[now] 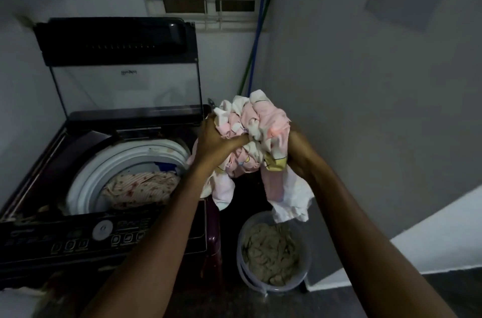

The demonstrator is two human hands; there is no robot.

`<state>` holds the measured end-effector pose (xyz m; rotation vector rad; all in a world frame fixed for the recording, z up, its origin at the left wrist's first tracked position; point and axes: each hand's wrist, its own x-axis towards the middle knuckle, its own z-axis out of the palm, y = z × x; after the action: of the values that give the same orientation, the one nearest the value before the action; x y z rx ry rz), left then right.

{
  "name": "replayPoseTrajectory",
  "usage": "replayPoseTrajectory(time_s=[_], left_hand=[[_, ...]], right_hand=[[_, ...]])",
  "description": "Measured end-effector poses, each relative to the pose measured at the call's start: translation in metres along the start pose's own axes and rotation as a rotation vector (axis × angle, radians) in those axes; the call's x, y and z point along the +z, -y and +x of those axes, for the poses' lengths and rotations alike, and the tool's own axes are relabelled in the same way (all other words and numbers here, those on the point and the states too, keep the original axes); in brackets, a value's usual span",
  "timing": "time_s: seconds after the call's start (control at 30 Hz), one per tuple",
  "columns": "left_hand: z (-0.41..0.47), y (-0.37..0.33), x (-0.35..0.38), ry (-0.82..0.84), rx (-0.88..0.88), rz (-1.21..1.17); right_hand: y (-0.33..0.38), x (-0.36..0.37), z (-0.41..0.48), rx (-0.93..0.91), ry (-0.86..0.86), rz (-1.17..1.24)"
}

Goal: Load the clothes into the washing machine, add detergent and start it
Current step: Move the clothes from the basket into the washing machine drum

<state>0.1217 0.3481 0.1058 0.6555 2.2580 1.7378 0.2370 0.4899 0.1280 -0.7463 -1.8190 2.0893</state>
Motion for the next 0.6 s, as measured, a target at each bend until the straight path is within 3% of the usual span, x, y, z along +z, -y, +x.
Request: replayPoseTrajectory(time_s=[0.1, 0.17, 0.27, 0.37, 0.53, 0.6], left_hand=[[-0.006, -0.001, 0.000, 0.164, 0.026, 0.076], [-0.014, -0.004, 0.004, 0.070, 0.064, 0.188], [-0.023, -0.003, 0.010, -0.105, 0.032, 0.098], [-0.027, -0.002, 0.012, -0.227, -0.055, 0.127], [-0.025, -0.011, 0.014, -0.314, -0.134, 0.068], [-0.021, -0.017, 0.009, -0.348, -0.121, 0.027]], right_hand=[[0.002, -0.002, -0.002, 0.024, -0.031, 0.056], [0.002, -0.001, -0.007, -0.011, -0.034, 0.121], [0.000, 0.003, -0.008, -0.030, 0.132, 0.246], [0.002, 0.007, -0.006, -0.101, 0.230, 0.201], [-0.001, 0.001, -0.004, -0.220, 0.224, 0.035], [-0.012, -0.013, -0.005, -0.317, 0.136, -0.012]])
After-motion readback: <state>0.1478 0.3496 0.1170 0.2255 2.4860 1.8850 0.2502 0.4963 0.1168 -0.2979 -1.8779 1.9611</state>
